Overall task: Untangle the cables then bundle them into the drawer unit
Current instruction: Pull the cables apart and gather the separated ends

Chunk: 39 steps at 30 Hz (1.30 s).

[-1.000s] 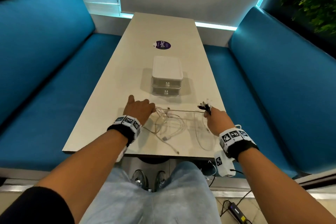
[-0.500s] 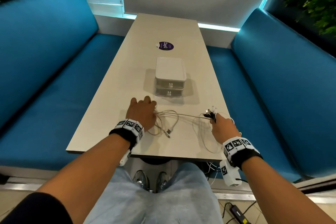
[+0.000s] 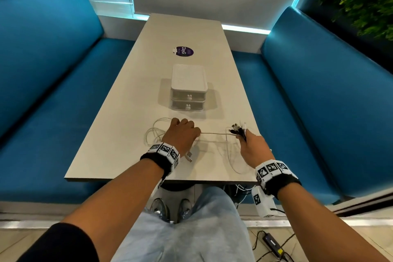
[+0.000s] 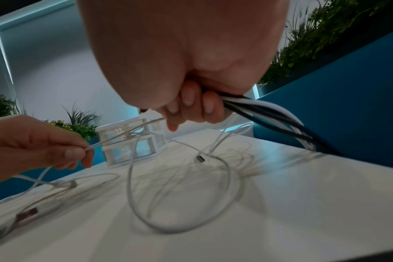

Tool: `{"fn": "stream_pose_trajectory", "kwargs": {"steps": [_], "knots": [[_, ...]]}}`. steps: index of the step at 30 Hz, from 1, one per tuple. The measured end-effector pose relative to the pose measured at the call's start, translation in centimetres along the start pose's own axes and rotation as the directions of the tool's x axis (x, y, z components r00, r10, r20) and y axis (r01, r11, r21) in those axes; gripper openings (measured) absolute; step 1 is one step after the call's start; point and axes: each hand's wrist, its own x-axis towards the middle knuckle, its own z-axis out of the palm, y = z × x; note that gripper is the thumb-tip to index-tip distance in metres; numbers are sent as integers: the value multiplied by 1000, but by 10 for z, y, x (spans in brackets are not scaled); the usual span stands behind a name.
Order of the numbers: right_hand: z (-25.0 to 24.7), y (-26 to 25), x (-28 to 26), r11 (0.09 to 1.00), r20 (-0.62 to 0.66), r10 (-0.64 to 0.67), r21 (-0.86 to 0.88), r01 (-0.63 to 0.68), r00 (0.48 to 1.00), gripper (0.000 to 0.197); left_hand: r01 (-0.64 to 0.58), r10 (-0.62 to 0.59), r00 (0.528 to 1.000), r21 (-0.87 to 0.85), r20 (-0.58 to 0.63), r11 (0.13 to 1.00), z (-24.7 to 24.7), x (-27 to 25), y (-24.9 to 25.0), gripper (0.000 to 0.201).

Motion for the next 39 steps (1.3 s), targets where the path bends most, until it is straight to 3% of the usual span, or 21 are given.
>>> {"fn": "stream_pose_trajectory", "kwargs": {"steps": [4,6,10,15,17,23,30,35,39], "knots": [[-2,-18,0,996,-87,57,76,-50,995,28,0,0,1000,-9,-3,1000,-4,-1,3,23],[0,-31,-5,993,-121,-23,114,37,992,29,-17,18,1000,-38,23,999,-4,-2,6,24],[27,-50,-11,985,33,-170,32,169,985,29,-23,24,1000,-100,15,995,-2,-6,18,23],[40,-55,-4,980,142,-180,-61,190,973,29,-25,20,999,-189,-26,982,1,-13,19,27],[33,-49,-1,973,154,-164,-137,186,974,26,-27,25,1000,-172,-15,985,3,-17,8,22],[12,-5,14,982,81,47,-185,-31,996,22,-10,15,999,-138,33,990,3,-24,-24,22],[20,-32,4,994,-54,4,-112,-10,999,31,77,-70,994,-82,85,994,-1,-16,-3,27],[42,-54,-1,990,128,-132,-27,136,983,32,20,-13,998,-120,54,993,0,-13,12,23],[42,-56,2,986,203,-164,48,157,965,26,-12,12,1000,-153,4,988,-3,-13,12,24]]}}
